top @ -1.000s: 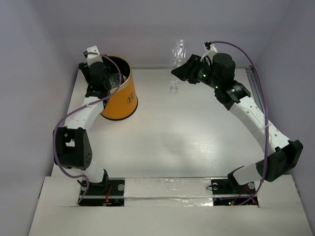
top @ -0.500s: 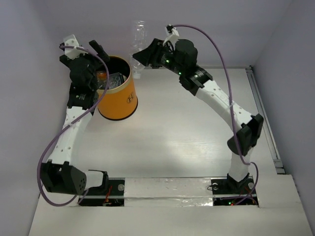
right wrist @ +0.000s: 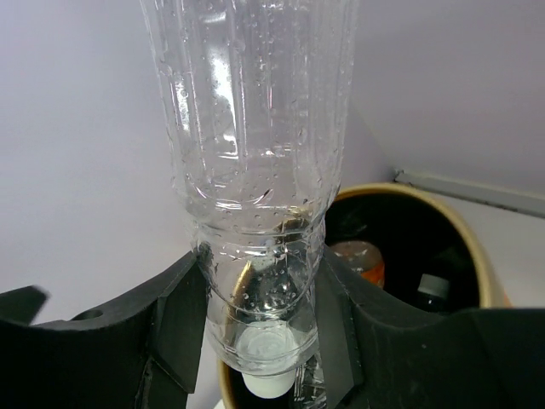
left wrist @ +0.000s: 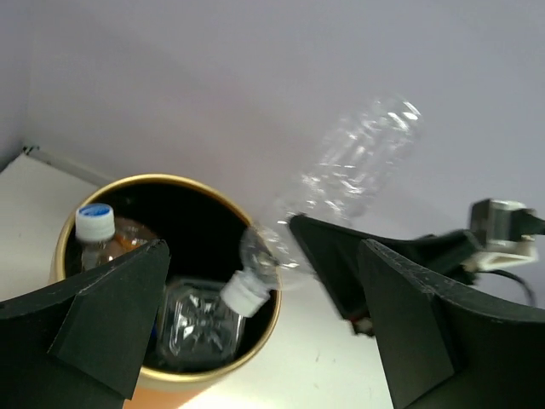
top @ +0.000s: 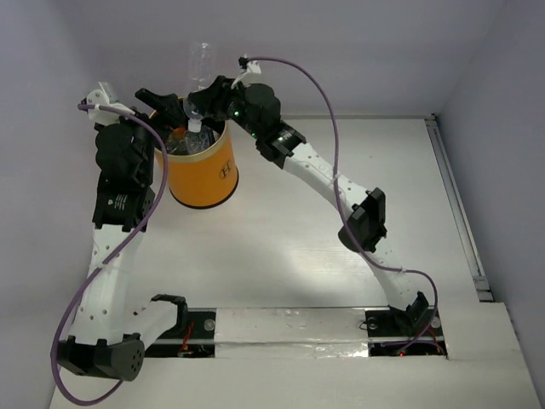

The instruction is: Put the plastic bottles in the bin

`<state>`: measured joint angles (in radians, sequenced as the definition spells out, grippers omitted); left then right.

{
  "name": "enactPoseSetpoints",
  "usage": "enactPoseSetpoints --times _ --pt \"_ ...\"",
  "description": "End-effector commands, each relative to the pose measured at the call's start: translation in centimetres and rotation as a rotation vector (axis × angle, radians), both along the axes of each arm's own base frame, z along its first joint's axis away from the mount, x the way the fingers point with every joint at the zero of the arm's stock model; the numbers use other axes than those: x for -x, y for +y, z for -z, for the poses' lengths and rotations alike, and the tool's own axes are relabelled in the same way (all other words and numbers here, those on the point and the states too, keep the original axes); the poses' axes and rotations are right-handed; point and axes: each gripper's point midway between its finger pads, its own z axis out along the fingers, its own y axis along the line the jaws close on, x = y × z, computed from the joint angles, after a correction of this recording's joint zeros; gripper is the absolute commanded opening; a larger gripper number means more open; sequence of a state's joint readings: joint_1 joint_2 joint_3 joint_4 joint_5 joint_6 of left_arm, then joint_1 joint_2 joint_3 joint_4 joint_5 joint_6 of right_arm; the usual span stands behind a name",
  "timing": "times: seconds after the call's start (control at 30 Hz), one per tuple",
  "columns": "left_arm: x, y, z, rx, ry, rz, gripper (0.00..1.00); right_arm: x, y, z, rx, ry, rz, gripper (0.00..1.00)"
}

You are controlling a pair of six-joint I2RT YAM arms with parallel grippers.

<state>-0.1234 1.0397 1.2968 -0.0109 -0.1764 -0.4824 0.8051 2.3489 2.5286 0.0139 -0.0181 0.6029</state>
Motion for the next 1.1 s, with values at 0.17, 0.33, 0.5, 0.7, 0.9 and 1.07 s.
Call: enactPoseSetpoints --times 0.17,0.33,0.5,0.7,0.9,1.07 --pt "2.3 0.1 1.3 0.041 0.042 0.003 0.90 4.2 5.9 1.5 0.085 -0.141 0.019 0.52" --pt "2.1 0.1 1.6 0.039 0.042 0.002 0.91 3.6 5.7 5.8 0.208 -0.093 0.041 0.65" --pt "1.5 0.4 0.7 0.022 0.026 -0.014 0.92 4.1 4.8 4.8 0.223 -0.102 0.046 0.85" --pt "1.2 1.2 -0.6 -0.008 0.008 -0.060 0.94 4.9 3.5 1.8 0.211 -0.130 0.055 0.94" --pt "1.5 1.4 -0.4 -0.006 0.007 -0.068 0.93 6.4 1.8 -0.2 0.185 -0.122 0.045 0.94" --pt "2.2 1.4 -2.0 0.002 -0.021 -0.063 0.91 8.7 -0.4 -5.6 0.086 -0.178 0.026 0.93"
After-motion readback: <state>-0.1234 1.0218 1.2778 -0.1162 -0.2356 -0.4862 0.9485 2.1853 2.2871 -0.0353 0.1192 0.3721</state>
